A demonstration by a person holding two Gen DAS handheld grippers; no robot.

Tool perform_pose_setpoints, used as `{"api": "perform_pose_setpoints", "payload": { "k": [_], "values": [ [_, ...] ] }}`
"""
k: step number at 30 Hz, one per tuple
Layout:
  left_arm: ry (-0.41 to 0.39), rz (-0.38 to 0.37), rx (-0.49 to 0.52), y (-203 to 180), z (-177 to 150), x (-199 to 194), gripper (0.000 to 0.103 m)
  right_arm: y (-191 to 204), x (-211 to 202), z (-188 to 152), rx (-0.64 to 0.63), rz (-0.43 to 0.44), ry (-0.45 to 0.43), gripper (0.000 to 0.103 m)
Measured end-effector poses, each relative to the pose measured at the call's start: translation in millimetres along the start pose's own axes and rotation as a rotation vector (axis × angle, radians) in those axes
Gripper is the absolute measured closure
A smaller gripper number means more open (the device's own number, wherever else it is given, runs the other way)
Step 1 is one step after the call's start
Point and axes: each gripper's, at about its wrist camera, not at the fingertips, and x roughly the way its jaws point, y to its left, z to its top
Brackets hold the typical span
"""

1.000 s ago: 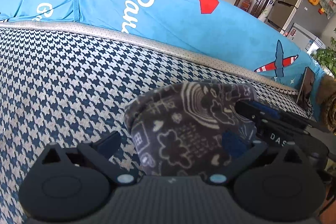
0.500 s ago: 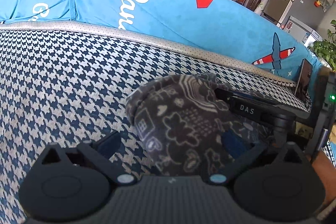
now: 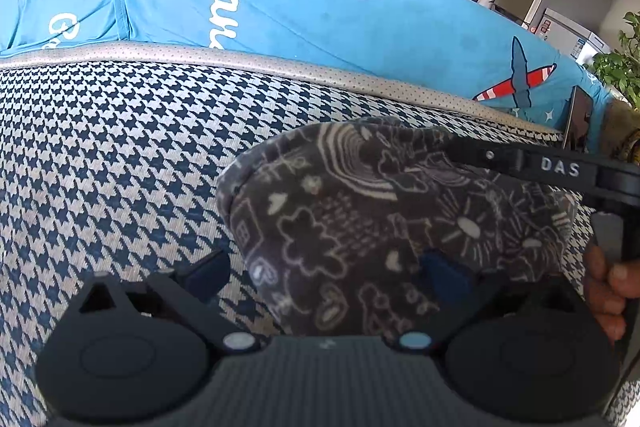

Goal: Fold clothes

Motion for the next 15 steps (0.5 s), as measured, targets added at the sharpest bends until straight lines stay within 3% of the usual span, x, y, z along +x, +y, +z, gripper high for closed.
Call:
{"api": "perform_pose_setpoints", "payload": {
  "k": [8,15],
  "values": [
    [-0.067,0.004,-0.114,15.5,12.0,-3.1,0.0,5.7,-29.7,-20.8,-0.1,0.009,0.043,0.06],
    [-0.073,0.06,-0.136,10.6,21.0,15.3,0.0,18.3,-57.3,-37.5,-0.22,0.052,0.053,0.055]
  ]
}}
